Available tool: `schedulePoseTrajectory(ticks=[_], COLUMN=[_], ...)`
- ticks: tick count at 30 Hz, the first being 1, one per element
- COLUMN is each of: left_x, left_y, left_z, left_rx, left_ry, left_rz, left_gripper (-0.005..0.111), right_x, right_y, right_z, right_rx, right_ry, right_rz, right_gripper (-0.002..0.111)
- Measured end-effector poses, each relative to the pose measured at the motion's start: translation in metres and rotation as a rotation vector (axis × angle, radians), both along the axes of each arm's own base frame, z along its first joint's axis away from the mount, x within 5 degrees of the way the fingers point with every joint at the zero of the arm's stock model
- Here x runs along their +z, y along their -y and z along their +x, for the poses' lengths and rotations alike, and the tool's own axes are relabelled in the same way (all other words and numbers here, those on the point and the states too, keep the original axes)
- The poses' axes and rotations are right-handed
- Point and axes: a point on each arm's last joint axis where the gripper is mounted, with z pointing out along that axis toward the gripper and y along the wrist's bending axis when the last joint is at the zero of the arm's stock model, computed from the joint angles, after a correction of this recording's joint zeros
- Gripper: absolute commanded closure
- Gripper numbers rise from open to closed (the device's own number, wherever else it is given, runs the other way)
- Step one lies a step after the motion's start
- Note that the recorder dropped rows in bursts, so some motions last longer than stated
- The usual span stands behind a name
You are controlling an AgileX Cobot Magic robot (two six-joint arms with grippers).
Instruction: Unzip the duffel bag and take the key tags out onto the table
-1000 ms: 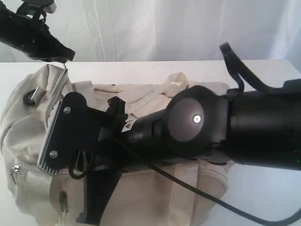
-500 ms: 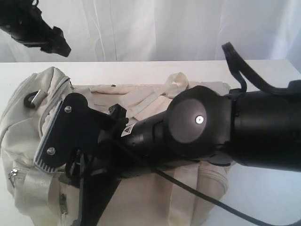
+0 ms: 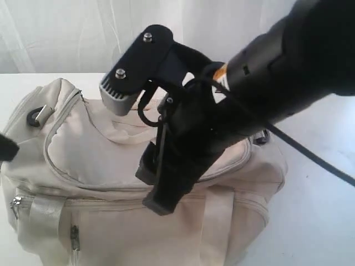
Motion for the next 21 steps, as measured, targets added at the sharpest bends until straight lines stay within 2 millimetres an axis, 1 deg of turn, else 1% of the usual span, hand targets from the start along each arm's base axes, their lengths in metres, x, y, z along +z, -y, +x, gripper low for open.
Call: schedulePoseTrajectory(ticks=[1,3,4,7,10,13,16,18,20,21], left_x=[-0.017,-0.027,-0.028,-0.022,-0.016,-0.014,-0.014,-0.013,-0.013,-0.013], left_y=[-0.001,0.0,0.001,0.004,0.005,0.005,0.006,0.007,0.007,0.007], left_z=[-0.01,-0.017,-0.019,-0.024,-0.027,-0.029,-0.029,-0.029,-0.029,-0.029], left_rx=[0.009,0.009,0.006,-0.017,-0.027,-0.028,-0.028,-0.026,-0.028,-0.029], left_ry=[-0.029,-0.044,-0.038,0.023,0.066,0.08,0.08,0.078,0.078,0.079], left_rz=[-0.014,-0.04,-0.058,-0.103,-0.128,-0.139,-0.152,-0.163,-0.167,-0.166], left_gripper=[0.106,0.106,0.106,0.106,0.106,0.106,0.106,0.106,0.106,0.106], right_x=[-0.007,-0.02,-0.027,-0.049,-0.067,-0.079,-0.083,-0.085,-0.089,-0.092], right_y=[-0.008,-0.019,-0.025,-0.038,-0.047,-0.053,-0.055,-0.056,-0.057,-0.058], right_z=[0.009,0.019,0.024,0.035,0.042,0.046,0.047,0.048,0.049,0.049], right_rx=[0.003,0.01,0.014,0.025,0.033,0.039,0.052,0.062,0.066,0.068], right_ry=[0.03,0.05,0.053,0.054,0.053,0.048,0.054,0.058,0.055,0.053], right_rz=[-0.053,-0.117,-0.147,-0.219,-0.266,-0.29,-0.302,-0.308,-0.315,-0.321], right_gripper=[0.048,0.048,0.048,0.046,0.044,0.044,0.045,0.05,0.06,0.069])
